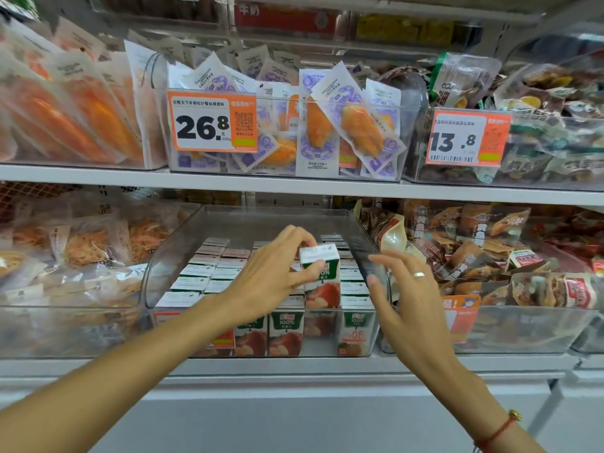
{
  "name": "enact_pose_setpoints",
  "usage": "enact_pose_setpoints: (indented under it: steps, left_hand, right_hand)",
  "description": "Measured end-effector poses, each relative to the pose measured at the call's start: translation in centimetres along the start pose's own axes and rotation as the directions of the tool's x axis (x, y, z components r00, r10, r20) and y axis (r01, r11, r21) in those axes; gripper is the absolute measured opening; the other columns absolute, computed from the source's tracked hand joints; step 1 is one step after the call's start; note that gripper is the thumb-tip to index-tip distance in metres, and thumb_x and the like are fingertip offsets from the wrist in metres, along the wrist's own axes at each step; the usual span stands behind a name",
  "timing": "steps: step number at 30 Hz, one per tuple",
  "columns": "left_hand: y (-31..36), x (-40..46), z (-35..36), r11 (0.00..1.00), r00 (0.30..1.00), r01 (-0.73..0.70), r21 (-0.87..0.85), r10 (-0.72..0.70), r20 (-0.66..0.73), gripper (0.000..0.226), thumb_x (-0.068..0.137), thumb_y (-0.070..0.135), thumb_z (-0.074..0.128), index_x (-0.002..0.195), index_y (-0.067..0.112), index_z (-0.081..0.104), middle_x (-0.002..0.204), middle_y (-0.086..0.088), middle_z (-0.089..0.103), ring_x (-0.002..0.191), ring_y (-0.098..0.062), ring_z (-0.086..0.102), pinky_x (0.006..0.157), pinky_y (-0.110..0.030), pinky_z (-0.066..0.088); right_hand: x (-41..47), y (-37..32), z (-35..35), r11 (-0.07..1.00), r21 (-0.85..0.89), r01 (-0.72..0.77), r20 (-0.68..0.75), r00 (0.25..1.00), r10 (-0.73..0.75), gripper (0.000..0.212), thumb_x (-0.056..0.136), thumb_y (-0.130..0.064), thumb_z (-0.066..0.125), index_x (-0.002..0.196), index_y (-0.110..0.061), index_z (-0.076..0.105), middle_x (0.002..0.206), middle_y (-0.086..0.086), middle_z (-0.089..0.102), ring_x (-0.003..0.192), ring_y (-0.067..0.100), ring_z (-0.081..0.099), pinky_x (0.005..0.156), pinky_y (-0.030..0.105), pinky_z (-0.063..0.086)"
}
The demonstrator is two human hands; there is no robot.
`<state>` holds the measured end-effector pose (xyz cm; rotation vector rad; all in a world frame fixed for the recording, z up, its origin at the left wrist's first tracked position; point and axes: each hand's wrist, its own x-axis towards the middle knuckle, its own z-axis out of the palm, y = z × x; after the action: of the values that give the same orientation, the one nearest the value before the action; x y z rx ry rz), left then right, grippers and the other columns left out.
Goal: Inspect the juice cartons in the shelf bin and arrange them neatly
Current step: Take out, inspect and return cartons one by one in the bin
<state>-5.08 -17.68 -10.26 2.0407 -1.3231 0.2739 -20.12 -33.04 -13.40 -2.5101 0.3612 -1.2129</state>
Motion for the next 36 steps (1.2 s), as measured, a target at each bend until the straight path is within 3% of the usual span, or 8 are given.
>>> enact_pose_setpoints:
  steps: [4,6,9,14,22,26,32,36]
  left_hand:
    - [2.2,-2.0,0.0,0.879,0.936,0.088,-0.469,-0.234,-0.262,0.021,0.093,0.042,0.053,0.105,0.025,0.058,0.11,0.007,0.061,0.1,-0.004,0.059,0.078,-0.025,0.053]
    - [3.3,-3.2,-0.1,0.72,0.896,0.159,-0.676,-0.393,-0.207,0.024,0.087,0.044,0.058,0.101,0.026,0.062,0.109,0.002,0.065,0.094,-0.007,0.067,0.071,-0.023,0.056]
    - [4.1,-5.6,-0.5,0.48,0.81,0.296,-0.825,-0.584,-0.049,0.029,0.082,0.048,0.065,0.102,0.027,0.066,0.105,0.006,0.07,0.083,0.0,0.07,0.062,-0.016,0.054]
    - [3.6,-9.2,-1.3,0.279,0.742,0.44,-0.854,-0.649,0.17,0.029,0.085,0.032,0.071,0.11,0.019,0.064,0.102,0.002,0.076,0.087,-0.012,0.074,0.07,-0.023,0.058]
    - [3.6,-12.0,-0.6,0.318,0.791,0.438,-0.841,-0.58,0.193,0.017,0.096,0.02,0.059,0.11,0.024,0.069,0.102,0.007,0.076,0.094,-0.005,0.071,0.082,-0.024,0.058]
    - [4.4,-11.5,0.3,0.327,0.809,0.381,-0.865,-0.57,0.141,0.017,0.098,0.018,0.056,0.11,0.022,0.068,0.102,0.006,0.075,0.084,-0.002,0.072,0.063,-0.016,0.056]
    - [4.2,-11.4,1.2,0.344,0.812,0.348,-0.872,-0.576,0.096,0.017,0.1,0.02,0.053,0.1,0.029,0.067,0.086,0.017,0.076,0.077,0.001,0.071,0.064,-0.017,0.058]
    - [3.9,-10.9,1.2,0.314,0.804,0.359,-0.879,-0.583,0.12,0.014,0.098,0.021,0.055,0.099,0.029,0.066,0.087,0.011,0.076,0.074,0.0,0.071,0.056,-0.015,0.054]
  right_hand:
    - [0.6,-4.7,-0.4,0.887,0.389,-0.248,0.32,0.939,0.123,0.028,0.098,-0.044,0.041,0.123,-0.038,0.052,0.119,-0.014,0.06,0.107,-0.007,0.055,0.087,0.012,0.046]
    - [0.3,-6.2,0.0,0.729,0.541,-0.42,0.484,0.864,0.139,0.026,0.101,-0.043,0.038,0.116,-0.035,0.057,0.107,-0.009,0.066,0.091,-0.007,0.063,0.069,0.005,0.048]
    - [-0.6,-7.3,0.8,0.652,0.553,-0.518,0.56,0.811,0.169,0.035,0.101,-0.044,0.039,0.106,-0.019,0.064,0.103,0.006,0.069,0.091,0.01,0.067,0.07,0.015,0.053]
    - [-2.2,-7.9,2.3,0.515,0.562,-0.647,0.652,0.73,0.205,0.031,0.1,-0.043,0.044,0.092,-0.024,0.067,0.079,-0.011,0.074,0.069,0.0,0.069,0.061,0.014,0.053]
    - [-4.2,-8.2,3.3,0.466,0.525,-0.712,0.674,0.682,0.284,0.033,0.1,-0.048,0.042,0.1,-0.027,0.068,0.091,-0.01,0.076,0.087,0.006,0.071,0.076,0.021,0.057]
    - [-4.4,-7.9,2.6,0.471,0.51,-0.72,0.663,0.677,0.318,0.033,0.1,-0.051,0.04,0.104,-0.031,0.065,0.101,-0.005,0.074,0.096,0.013,0.07,0.088,0.03,0.056]
    - [-4.0,-6.6,1.0,0.486,0.439,-0.755,0.767,0.597,0.234,0.035,0.097,-0.049,0.048,0.121,-0.028,0.062,0.116,0.0,0.071,0.107,0.019,0.068,0.095,0.038,0.054]
    - [-3.6,-6.1,-0.1,0.481,0.417,-0.771,0.808,0.557,0.193,0.026,0.096,-0.041,0.054,0.118,-0.033,0.064,0.112,-0.006,0.072,0.104,0.014,0.068,0.09,0.03,0.056]
